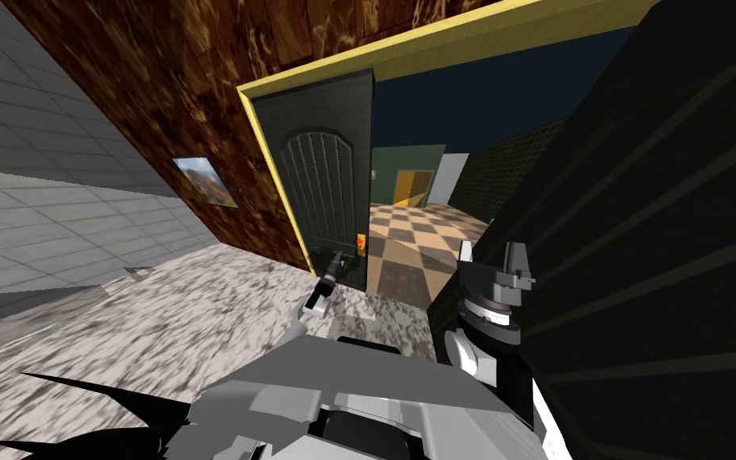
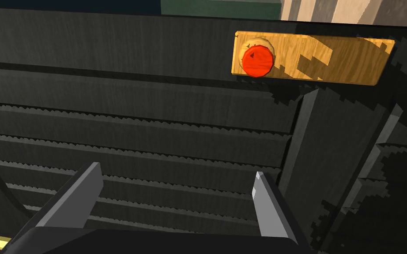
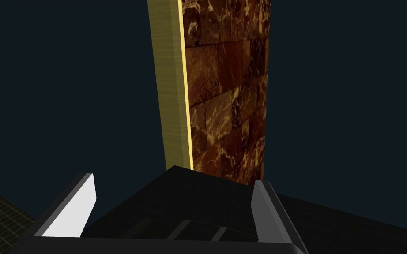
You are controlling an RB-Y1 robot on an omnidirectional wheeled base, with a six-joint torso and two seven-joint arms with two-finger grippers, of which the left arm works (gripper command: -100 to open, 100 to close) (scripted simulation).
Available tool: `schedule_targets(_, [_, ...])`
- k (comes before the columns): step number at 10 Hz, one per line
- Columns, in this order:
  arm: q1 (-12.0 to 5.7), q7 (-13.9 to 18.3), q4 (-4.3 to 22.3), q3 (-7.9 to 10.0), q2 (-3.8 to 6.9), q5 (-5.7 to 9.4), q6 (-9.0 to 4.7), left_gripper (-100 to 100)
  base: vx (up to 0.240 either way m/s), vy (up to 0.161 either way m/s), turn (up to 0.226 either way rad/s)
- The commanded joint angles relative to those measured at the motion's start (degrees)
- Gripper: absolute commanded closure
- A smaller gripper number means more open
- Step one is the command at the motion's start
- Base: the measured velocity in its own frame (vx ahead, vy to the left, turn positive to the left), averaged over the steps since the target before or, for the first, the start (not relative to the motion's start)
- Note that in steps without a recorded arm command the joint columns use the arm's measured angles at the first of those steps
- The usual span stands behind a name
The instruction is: Pull the door open
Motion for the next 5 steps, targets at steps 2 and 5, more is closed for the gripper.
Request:
schedule_targets(2, [-1.41,0.8,3.0,-0.24,0.49,0.38,0.50,-100,0.096,-0.025,-0.054])
schedule_targets(5, [-3.17,1.7,6.6,-0.56,1.05,0.85,1.33,-100,0.102,-0.005,-0.060])
